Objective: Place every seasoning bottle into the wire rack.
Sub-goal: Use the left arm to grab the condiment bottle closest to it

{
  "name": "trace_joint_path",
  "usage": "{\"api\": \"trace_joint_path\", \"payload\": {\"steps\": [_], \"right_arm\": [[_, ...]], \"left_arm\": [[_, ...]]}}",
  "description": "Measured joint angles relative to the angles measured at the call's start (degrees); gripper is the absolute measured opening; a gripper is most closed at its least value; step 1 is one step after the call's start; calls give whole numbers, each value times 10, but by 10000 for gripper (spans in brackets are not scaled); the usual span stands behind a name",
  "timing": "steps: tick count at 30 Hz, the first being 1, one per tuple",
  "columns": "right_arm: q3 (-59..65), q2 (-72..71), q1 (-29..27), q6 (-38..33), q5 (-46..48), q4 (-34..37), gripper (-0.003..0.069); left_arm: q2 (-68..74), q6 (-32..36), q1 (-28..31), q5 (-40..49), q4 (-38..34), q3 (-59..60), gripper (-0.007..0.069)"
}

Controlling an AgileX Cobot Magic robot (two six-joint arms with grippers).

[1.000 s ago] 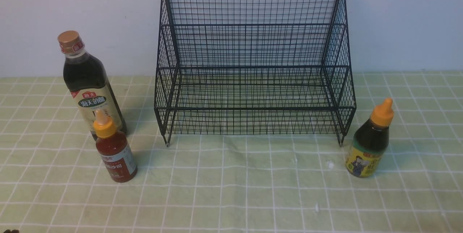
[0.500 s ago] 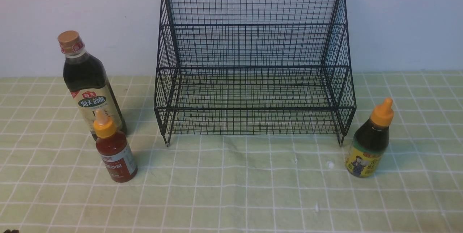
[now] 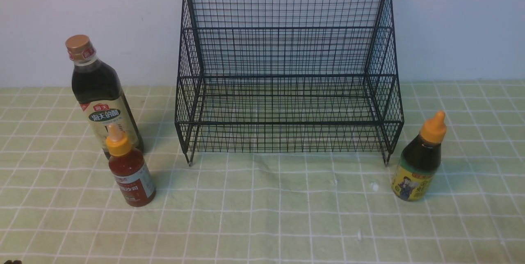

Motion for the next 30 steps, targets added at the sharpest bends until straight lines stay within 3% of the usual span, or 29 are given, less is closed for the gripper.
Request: {"api": "trace_joint_path", "payload": {"steps": [12, 18, 24, 30], "right_arm": [[0, 0, 0, 0, 0, 0, -6], [0, 0, 0, 0, 0, 0, -6], [0, 0, 0, 0, 0, 0, -10], [0, 0, 0, 0, 0, 0, -13]], "left_arm": [[0, 0, 0, -10, -1, 1, -6], [0, -17, 0, -58, -42, 1, -6], [0, -79, 0, -180, -185, 1, -6], [0, -97, 0, -301, -304, 1, -6]]}}
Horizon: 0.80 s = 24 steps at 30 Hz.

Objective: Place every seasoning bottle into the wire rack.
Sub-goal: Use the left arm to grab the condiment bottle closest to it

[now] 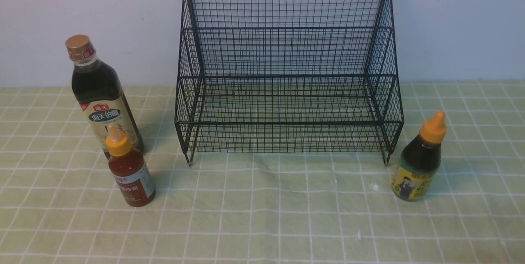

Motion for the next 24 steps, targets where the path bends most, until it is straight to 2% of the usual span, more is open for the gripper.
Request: {"api": "trace_joint_path", "payload": {"steps": [2, 8, 14, 17, 22, 24], "right_arm": [[0, 0, 0, 0, 0, 0, -13], [0, 0, 0, 0, 0, 0, -13], [0, 0, 0, 0, 0, 0, -13], [0, 0, 0, 0, 0, 0, -13], [0, 0, 0, 0, 0, 0, -13], [0, 0, 0, 0, 0, 0, -13]], "left_arm": [[0, 0, 0, -28, -27, 0, -6], [0, -1, 0, -71, -45, 0, -6], [0, -11, 0, -138, -44, 0, -6], [4, -9, 0, -149, -9, -40, -6], [65, -2, 0, -56, 87, -160, -6], [133, 1, 0, 59, 147, -238, -6]]}}
